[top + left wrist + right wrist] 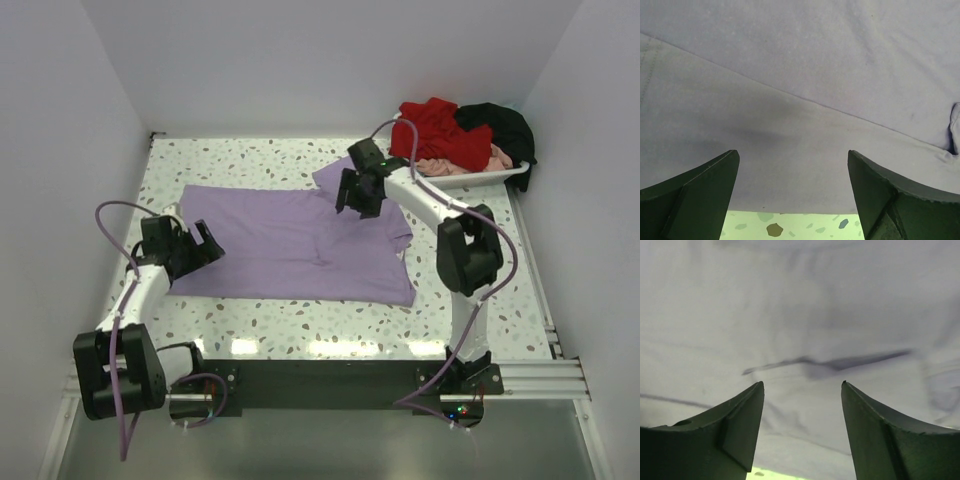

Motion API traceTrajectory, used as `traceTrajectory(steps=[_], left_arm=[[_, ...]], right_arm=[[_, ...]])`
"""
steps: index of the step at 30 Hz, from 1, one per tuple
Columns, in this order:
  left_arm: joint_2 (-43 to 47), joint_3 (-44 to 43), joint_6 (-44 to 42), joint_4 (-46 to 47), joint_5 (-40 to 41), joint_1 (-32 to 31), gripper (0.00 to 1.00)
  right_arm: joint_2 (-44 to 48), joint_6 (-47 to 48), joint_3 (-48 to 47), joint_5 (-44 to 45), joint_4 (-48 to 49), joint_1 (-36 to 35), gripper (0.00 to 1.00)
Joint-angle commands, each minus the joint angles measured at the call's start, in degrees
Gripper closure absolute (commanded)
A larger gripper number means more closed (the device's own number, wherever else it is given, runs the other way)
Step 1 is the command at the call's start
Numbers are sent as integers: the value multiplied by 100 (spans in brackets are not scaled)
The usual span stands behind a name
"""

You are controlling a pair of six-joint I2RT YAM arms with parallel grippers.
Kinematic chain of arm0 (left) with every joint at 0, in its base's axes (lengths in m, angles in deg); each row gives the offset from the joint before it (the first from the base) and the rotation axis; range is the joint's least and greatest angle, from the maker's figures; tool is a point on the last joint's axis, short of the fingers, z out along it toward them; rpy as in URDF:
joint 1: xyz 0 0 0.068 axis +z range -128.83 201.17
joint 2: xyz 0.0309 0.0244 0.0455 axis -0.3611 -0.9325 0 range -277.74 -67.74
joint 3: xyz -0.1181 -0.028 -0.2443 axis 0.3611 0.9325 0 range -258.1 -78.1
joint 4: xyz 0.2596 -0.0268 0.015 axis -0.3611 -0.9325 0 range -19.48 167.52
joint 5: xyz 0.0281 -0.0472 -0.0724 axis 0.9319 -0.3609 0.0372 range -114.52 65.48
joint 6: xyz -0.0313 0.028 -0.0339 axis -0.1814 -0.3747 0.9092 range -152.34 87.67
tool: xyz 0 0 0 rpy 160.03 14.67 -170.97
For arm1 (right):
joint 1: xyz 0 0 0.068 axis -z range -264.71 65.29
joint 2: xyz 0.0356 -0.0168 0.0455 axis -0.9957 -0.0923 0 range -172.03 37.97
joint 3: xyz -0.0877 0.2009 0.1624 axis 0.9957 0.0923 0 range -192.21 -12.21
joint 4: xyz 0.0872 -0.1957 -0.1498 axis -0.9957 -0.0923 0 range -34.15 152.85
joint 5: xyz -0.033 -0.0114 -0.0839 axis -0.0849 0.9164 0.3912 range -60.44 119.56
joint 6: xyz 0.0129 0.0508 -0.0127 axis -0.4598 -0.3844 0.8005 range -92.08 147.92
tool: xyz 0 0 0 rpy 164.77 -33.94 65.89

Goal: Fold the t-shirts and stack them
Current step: Fold the tshirt

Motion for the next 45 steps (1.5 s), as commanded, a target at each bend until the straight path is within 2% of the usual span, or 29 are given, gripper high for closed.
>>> traceTrajectory(steps=[1,5,9,13,19,29,45], left_arm=[[141,-155,-161,47,106,-183,6],[115,-418,-109,90,333,-649,6],[-104,-621,58,362,457,-1263,6],[-438,-867,217,609,475,-1931,6],[-930,-1166,454,934,440,-2565,6],[-975,-815,613,1014,466,-2724,5],[-913,-604,630,969,616,-2733,5]], right_arm=[[271,267,315,-24,181,484,35],[227,443,439,-51,216,853,41],[174,539,536,-103,243,1064,42],[43,619,615,-287,261,1170,42],[-72,663,861,-411,410,1179,43],[-397,812,668,-569,480,1214,45],[-116,671,527,-876,-47,1214,51]])
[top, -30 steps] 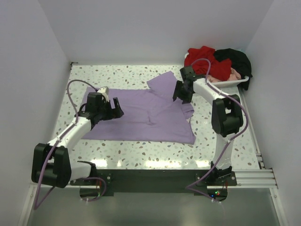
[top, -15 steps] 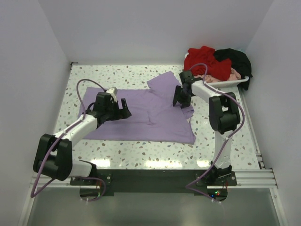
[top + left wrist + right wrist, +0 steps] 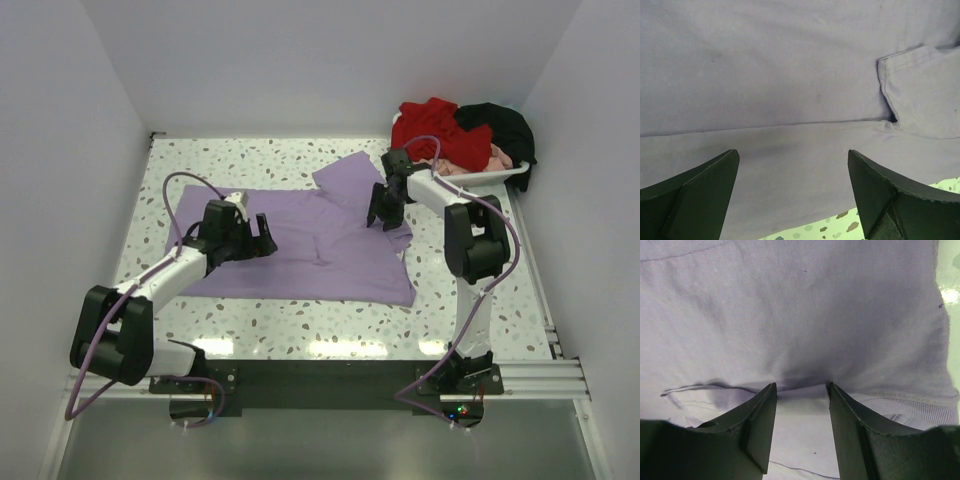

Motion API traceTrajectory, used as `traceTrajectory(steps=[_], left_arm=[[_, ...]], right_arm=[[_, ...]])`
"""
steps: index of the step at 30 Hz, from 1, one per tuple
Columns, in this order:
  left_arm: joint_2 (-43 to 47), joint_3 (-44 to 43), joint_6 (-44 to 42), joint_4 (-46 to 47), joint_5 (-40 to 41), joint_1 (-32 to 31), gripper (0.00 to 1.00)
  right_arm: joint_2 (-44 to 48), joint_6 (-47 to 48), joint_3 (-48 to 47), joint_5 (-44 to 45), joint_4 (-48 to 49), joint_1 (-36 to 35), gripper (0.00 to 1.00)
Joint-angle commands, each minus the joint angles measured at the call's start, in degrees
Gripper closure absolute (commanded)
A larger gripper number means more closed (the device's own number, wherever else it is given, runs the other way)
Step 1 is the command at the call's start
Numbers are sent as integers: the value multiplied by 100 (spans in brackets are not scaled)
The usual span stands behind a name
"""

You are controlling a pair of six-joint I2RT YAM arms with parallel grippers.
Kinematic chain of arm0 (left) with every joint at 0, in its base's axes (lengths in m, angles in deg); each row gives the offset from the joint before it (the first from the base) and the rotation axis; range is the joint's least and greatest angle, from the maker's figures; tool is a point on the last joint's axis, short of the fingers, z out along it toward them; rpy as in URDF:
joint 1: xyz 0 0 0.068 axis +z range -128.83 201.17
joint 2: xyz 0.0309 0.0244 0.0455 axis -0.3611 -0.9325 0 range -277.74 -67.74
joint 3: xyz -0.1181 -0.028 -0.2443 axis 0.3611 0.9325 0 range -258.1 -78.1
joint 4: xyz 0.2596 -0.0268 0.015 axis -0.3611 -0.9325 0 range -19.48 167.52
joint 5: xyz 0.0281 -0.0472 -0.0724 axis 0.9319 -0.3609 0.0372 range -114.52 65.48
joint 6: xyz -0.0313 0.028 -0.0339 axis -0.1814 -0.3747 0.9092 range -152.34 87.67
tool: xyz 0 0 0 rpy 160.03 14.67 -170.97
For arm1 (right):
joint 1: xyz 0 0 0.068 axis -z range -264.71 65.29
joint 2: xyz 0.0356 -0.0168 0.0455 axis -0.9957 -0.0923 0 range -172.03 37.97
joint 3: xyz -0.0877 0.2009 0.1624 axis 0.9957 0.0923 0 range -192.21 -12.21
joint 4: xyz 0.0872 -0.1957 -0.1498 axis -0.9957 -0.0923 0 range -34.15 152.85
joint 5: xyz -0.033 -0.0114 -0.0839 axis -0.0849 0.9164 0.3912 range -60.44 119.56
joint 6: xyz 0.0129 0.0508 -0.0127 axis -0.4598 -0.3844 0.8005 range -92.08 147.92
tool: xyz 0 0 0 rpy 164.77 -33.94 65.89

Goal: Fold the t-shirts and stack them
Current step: Fold the tshirt

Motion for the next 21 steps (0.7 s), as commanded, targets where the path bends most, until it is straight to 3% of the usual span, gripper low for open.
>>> traceTrajectory(steps=[1,4,5,7,18,21], left_arm=[[149,100,66,213,95,-32,5],[149,127,84,222,104,-40,5],[158,135,101,231,104,-32,5],[149,162,110,231,104,-32,5],[263,346,189,380,113,-32,5],[290,399,198,363,113,-32,5]], right_arm=[[247,-34,-166,-160,-194,10,51],[238,-8,-148,-230,-176,19,64],[247,18,-148,-239,-176,19,80],[308,36,-157,-265,-185,10,100],[1362,378,676,-345,342,10,97],[1565,449,924,-82,448,10,80]])
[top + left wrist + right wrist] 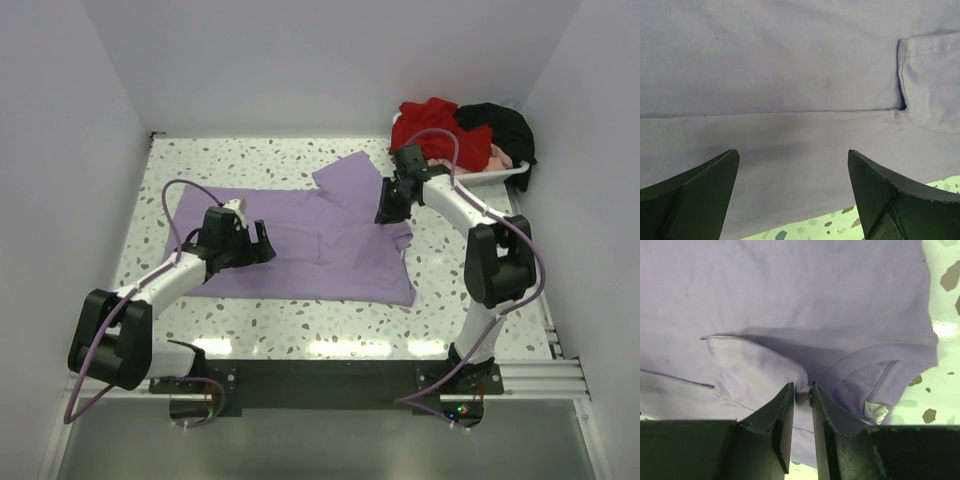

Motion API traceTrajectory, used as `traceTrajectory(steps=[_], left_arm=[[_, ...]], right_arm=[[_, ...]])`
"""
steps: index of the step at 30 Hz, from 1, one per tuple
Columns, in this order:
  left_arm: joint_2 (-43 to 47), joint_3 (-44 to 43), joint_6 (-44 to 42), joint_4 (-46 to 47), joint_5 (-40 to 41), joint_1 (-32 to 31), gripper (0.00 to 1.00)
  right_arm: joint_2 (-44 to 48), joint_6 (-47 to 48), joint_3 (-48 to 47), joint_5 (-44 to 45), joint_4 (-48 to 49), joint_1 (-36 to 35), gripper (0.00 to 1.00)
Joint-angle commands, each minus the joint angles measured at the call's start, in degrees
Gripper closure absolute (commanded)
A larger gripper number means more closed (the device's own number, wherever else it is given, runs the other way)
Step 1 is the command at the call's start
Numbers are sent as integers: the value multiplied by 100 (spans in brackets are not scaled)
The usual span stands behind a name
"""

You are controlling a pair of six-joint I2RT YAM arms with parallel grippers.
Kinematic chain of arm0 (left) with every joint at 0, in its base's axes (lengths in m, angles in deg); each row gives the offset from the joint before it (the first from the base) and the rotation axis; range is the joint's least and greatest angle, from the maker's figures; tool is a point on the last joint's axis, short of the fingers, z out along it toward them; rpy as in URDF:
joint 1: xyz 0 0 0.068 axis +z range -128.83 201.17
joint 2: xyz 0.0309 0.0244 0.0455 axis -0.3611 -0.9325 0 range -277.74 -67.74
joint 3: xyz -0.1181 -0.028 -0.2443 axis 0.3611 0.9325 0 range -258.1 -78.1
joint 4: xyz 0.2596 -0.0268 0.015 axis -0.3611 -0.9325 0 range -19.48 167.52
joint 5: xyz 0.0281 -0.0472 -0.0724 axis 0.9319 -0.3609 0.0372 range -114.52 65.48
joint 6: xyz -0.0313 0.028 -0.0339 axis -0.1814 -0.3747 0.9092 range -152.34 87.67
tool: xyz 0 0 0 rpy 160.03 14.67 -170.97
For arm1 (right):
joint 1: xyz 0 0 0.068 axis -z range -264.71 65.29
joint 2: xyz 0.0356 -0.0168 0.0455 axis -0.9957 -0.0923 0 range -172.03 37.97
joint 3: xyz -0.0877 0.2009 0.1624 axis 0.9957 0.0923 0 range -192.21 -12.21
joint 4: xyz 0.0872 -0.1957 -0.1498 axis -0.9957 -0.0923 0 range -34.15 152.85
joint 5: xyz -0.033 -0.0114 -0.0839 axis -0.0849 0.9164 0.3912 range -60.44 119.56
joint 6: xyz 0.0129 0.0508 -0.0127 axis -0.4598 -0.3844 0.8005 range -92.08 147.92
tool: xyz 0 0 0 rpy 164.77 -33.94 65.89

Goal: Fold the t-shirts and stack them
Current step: Fold the tshirt

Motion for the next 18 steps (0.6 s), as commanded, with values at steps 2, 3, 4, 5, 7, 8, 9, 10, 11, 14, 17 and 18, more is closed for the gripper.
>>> traceTrajectory(steps=[2,3,4,5,7,8,9,10,11,14,17,18], left_arm=[[185,76,91,275,85,-32,5],[194,76,82,258,93,-32,5],[202,67,73,231,102,-32,5],[220,67,65,231,111,-32,5],[255,67,56,214,137,-32,5],[255,67,56,196,146,-32,5],[264,67,56,187,146,-32,5],[290,50,73,187,164,-32,5],[290,15,99,179,173,-32,5],[282,-108,161,135,225,-23,4],[255,-363,179,100,383,3,2],[229,-503,161,82,453,30,2]], right_arm=[[187,265,186,358,96,19,73],[168,283,194,420,52,10,70],[133,266,186,499,-18,19,62],[150,248,185,561,-36,19,57],[168,257,194,623,-19,19,48],[220,248,194,623,-2,19,46],[238,257,177,632,16,10,44],[265,257,168,632,42,10,43],[291,257,133,632,51,10,43],[309,274,89,492,104,1,43],[309,257,115,193,165,-51,43],[300,248,124,140,183,-86,43]])
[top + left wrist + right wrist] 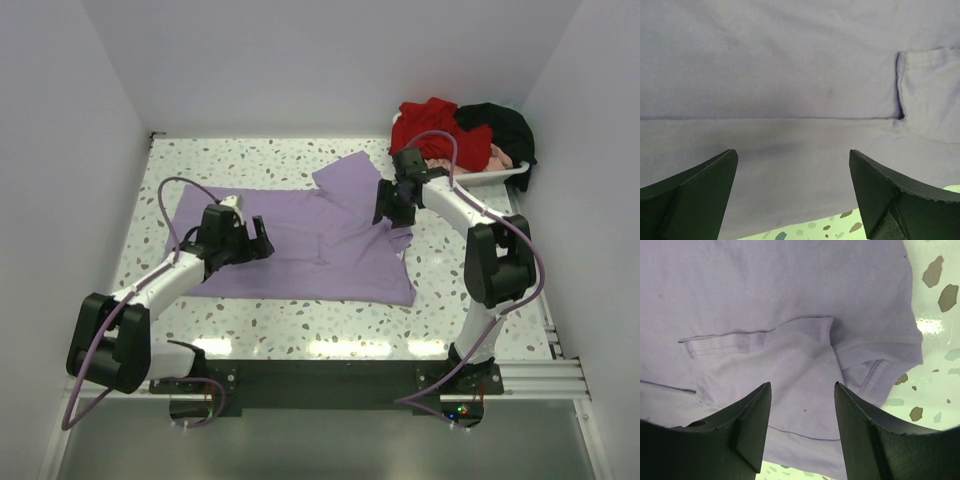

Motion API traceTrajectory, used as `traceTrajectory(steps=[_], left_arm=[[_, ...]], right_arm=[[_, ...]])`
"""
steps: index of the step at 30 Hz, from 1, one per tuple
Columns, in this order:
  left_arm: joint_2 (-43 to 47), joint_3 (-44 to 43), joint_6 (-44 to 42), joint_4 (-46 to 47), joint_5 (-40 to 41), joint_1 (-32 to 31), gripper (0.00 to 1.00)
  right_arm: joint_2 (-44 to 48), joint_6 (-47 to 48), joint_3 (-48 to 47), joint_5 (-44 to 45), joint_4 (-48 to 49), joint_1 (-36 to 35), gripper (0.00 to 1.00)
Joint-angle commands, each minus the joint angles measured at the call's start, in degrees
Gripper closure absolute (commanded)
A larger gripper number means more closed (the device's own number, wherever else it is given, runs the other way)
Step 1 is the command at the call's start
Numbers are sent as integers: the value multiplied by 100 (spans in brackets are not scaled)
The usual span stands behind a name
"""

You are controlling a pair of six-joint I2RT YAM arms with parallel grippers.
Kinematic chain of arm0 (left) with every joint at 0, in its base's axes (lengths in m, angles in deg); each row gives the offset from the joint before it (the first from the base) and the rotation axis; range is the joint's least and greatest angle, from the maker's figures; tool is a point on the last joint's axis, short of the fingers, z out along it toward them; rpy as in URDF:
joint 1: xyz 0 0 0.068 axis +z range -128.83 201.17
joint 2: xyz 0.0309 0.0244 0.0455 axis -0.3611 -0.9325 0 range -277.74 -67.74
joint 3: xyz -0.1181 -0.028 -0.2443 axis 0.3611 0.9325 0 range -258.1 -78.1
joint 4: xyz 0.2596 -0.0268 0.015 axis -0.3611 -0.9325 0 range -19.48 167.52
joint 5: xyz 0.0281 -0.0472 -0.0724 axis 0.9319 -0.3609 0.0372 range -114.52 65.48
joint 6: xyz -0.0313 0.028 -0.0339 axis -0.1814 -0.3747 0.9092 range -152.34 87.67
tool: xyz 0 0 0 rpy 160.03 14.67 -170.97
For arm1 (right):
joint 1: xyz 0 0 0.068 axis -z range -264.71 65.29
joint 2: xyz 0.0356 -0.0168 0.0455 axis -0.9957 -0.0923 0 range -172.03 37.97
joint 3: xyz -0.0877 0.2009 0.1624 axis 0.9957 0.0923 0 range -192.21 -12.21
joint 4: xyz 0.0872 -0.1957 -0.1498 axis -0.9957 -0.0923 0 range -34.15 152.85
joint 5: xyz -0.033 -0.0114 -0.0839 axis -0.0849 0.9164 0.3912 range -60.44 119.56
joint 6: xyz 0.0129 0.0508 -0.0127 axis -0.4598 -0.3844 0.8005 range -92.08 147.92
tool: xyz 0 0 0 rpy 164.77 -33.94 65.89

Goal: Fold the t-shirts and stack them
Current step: Fold the tshirt

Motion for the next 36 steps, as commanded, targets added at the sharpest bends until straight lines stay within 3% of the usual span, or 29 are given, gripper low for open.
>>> traceTrajectory(steps=[1,8,17,20,24,29,36], left_arm=[[35,-517,63,143,261,130,1],[-195,-290,28,292,-81,1114,1],[-379,430,203,389,24,1370,1],[-318,624,493,126,401,1370,1],[33,897,809,-173,752,1370,0],[569,1406,1319,-419,631,1370,0],[2026,2013,2057,-893,376,1370,1]], right_arm=[[167,17,-49,-323,205,-148,43],[44,-221,504,-834,539,-342,43],[-325,-195,1014,-738,337,-342,43],[-326,-221,1216,-632,205,-333,43],[-124,-291,1559,-553,91,-342,43],[350,-449,2165,-570,82,-342,43],[1229,-669,2974,-632,64,-350,43]])
